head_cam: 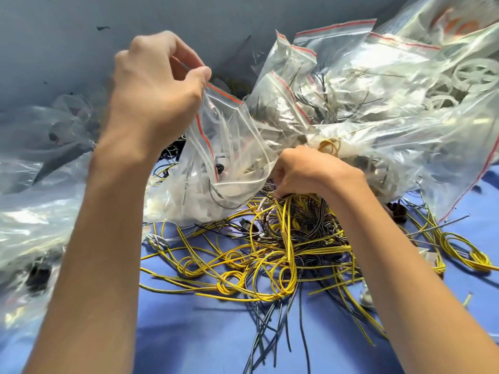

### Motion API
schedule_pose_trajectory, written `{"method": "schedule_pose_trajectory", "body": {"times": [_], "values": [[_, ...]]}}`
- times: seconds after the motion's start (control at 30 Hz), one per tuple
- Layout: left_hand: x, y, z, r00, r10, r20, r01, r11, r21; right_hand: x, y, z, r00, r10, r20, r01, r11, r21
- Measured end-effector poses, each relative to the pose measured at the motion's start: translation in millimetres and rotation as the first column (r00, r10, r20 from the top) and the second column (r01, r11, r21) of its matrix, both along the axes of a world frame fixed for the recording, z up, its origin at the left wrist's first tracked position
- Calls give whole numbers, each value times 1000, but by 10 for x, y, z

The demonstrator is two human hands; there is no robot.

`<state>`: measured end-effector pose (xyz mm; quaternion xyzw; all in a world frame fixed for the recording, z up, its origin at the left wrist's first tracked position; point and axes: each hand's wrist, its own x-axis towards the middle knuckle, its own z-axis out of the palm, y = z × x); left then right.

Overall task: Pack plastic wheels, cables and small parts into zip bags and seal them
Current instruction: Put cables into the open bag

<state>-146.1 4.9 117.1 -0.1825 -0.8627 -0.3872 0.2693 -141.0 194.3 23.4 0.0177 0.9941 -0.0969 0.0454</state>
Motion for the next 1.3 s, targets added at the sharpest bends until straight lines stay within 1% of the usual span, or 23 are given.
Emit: {"method": "schedule_pose_trajectory", "body": {"times": [0.13, 0.2, 0.3, 0.4, 0.53, 0.6, 0.73, 0.9, 1.0, 1.13, 1.3], "values": [[10, 3, 0, 1000, 0, 1, 0, 1000, 1, 15, -58, 10, 992, 17, 129, -19, 1000, 13], [14, -1, -2, 1000, 7, -1, -7, 1000, -6, 18, -75, 14, 986, 1, 165, -6, 1000, 28], [15, -5, -5, 1000, 10, 1, -10, 1000, -1, -13, -77, -28, 984, -36, 175, 24, 997, 73], [14, -10, 0, 1000, 6, 5, -5, 1000, -8, -16, -76, -38, 971, -77, 226, 50, 991, 125], [20, -4, 2, 1000, -5, 8, 5, 1000, -14, 12, -52, 7, 970, -87, 227, 60, 991, 121], [22, 5, 2, 1000, -9, 12, 9, 1000, -13, 22, -64, 17, 973, -63, 221, 36, 992, 124], [34, 35, -1, 1000, -10, 8, 10, 1000, -18, 70, -62, 69, 982, 0, 187, -15, 997, 78], [32, 63, -16, 1000, -22, 8, 22, 1000, -9, 131, -63, 120, 982, 133, 132, -134, 991, -4], [30, 75, -21, 1000, -27, 15, 27, 1000, -12, 164, -70, 139, 981, 162, 107, -161, 987, -18], [32, 84, -21, 999, -35, 22, 35, 999, -9, 222, -47, 255, 988, 157, -5, -157, 986, -48], [39, 72, -20, 1000, -22, 8, 22, 1000, -13, 285, 15, 442, 957, 198, -213, -219, 972, -82]]}}
